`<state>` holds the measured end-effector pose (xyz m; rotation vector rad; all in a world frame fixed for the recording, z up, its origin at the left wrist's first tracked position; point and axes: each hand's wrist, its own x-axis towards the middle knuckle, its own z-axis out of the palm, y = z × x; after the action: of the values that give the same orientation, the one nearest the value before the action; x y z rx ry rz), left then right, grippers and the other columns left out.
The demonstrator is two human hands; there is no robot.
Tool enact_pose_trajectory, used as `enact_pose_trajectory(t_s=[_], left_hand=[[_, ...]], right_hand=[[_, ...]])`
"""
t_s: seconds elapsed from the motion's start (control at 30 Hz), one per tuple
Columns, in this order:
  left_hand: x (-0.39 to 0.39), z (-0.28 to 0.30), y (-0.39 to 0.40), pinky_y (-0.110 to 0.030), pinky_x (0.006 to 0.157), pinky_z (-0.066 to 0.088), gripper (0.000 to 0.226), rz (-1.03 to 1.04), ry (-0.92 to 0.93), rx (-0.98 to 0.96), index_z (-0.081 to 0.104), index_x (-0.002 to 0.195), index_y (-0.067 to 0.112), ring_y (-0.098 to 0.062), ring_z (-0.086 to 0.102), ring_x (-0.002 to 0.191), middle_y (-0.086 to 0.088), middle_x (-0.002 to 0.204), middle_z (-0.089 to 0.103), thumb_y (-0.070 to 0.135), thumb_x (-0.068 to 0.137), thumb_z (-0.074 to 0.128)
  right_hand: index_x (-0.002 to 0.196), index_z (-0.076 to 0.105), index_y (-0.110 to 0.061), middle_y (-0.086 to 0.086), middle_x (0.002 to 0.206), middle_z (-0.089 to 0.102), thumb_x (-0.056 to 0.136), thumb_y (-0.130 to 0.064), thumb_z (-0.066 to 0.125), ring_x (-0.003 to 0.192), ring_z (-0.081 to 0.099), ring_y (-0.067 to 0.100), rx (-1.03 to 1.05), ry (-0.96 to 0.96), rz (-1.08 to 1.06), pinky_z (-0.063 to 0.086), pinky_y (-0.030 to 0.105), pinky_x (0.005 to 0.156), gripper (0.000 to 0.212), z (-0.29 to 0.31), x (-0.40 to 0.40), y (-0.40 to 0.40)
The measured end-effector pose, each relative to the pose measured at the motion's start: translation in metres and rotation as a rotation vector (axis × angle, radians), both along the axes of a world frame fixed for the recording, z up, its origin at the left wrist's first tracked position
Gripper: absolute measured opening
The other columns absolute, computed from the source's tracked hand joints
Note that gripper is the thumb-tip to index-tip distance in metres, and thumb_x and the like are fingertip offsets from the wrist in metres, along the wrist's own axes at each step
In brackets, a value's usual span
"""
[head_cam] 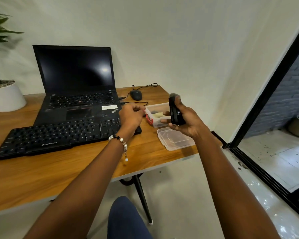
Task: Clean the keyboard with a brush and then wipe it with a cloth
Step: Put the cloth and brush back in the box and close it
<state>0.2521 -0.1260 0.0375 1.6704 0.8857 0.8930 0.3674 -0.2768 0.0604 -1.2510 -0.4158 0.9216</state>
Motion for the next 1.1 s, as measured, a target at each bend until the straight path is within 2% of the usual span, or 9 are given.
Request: enact_pose_trajectory(t_s=[0.13,0.3,0.5,0.6,0.7,0.77,0.83,0.93,1.1], left_hand=[[-0.006,0.0,0.001,-0.034,0.084,0.056,0.011,-0.005,0.0,-0.03,0.073,0.085,0.023,-0.014,0.065,0.091,0.001,0.097,0.069,0.013,0.085,0.071],[-0.008,-0.002,0.006,-0.033,0.078,0.057,0.009,0.007,0.013,-0.054,0.073,0.082,0.023,-0.017,0.065,0.093,0.001,0.104,0.068,0.014,0.084,0.072],[-0.004,-0.007,0.011,-0.039,0.082,0.058,0.018,0.003,0.037,-0.076,0.07,0.074,0.027,-0.02,0.066,0.096,0.002,0.104,0.07,0.013,0.084,0.072],[0.0,-0.006,0.015,-0.033,0.072,0.059,0.016,0.0,0.042,-0.081,0.071,0.075,0.025,-0.017,0.066,0.088,0.001,0.105,0.069,0.013,0.085,0.071],[0.005,-0.004,0.017,-0.021,0.058,0.051,0.014,-0.018,0.043,-0.09,0.071,0.078,0.023,-0.012,0.065,0.077,0.0,0.101,0.068,0.011,0.086,0.07],[0.01,-0.002,0.019,-0.019,0.054,0.05,0.01,-0.021,0.047,-0.091,0.072,0.083,0.021,-0.01,0.064,0.071,0.0,0.097,0.068,0.012,0.087,0.07],[0.015,-0.003,0.021,-0.016,0.048,0.049,0.005,-0.022,0.056,-0.086,0.071,0.086,0.019,-0.009,0.063,0.066,0.0,0.093,0.068,0.015,0.088,0.07],[0.025,-0.008,0.025,-0.03,0.062,0.059,0.01,-0.028,0.086,-0.087,0.067,0.078,0.022,-0.019,0.069,0.077,-0.003,0.094,0.069,0.019,0.086,0.071],[0.04,-0.019,0.028,-0.044,0.076,0.059,0.019,-0.027,0.112,-0.16,0.061,0.083,0.02,-0.028,0.069,0.088,-0.008,0.097,0.068,0.026,0.079,0.079]], right_hand=[[0.114,0.057,-0.012,0.015,0.102,0.07,0.092,-0.053,0.054,0.083,0.07,0.031,0.028,0.193,-0.04,0.058,0.034,0.061,0.047,-0.005,-0.006,0.007],[0.102,0.06,-0.011,0.013,0.097,0.067,0.097,-0.036,0.052,0.078,0.063,0.027,-0.082,0.104,-0.091,0.052,0.036,0.065,0.027,-0.006,-0.008,0.013],[0.094,0.063,-0.005,0.014,0.095,0.066,0.098,-0.023,0.045,0.085,0.06,0.027,-0.096,0.113,-0.101,0.05,0.041,0.076,0.025,-0.004,0.002,0.013],[0.11,0.061,-0.004,0.016,0.106,0.067,0.097,-0.026,0.053,0.097,0.062,0.031,-0.039,0.135,-0.093,0.049,0.048,0.087,0.027,-0.001,0.014,0.017],[0.124,0.058,-0.008,0.017,0.116,0.066,0.094,-0.044,0.055,0.106,0.063,0.036,-0.007,0.112,-0.115,0.05,0.057,0.089,0.046,0.006,0.032,0.026],[0.129,0.056,-0.012,0.017,0.122,0.064,0.097,-0.036,0.054,0.108,0.062,0.037,-0.005,-0.022,-0.145,0.051,0.057,0.088,0.04,0.013,0.04,0.037],[0.13,0.058,-0.016,0.009,0.118,0.064,0.097,-0.021,0.057,0.107,0.059,0.03,-0.08,-0.369,-0.189,0.052,0.047,0.088,0.033,0.019,0.048,0.048],[0.132,0.057,-0.013,0.003,0.124,0.059,0.087,-0.007,0.07,0.115,0.054,0.023,-0.3,-0.886,-0.088,0.046,0.037,0.098,0.048,0.021,0.063,0.068],[0.131,0.059,-0.009,0.009,0.13,0.059,0.076,-0.001,0.077,0.12,0.054,0.026,-0.594,-1.198,0.272,0.044,0.036,0.101,0.058,0.009,0.08,0.091]])
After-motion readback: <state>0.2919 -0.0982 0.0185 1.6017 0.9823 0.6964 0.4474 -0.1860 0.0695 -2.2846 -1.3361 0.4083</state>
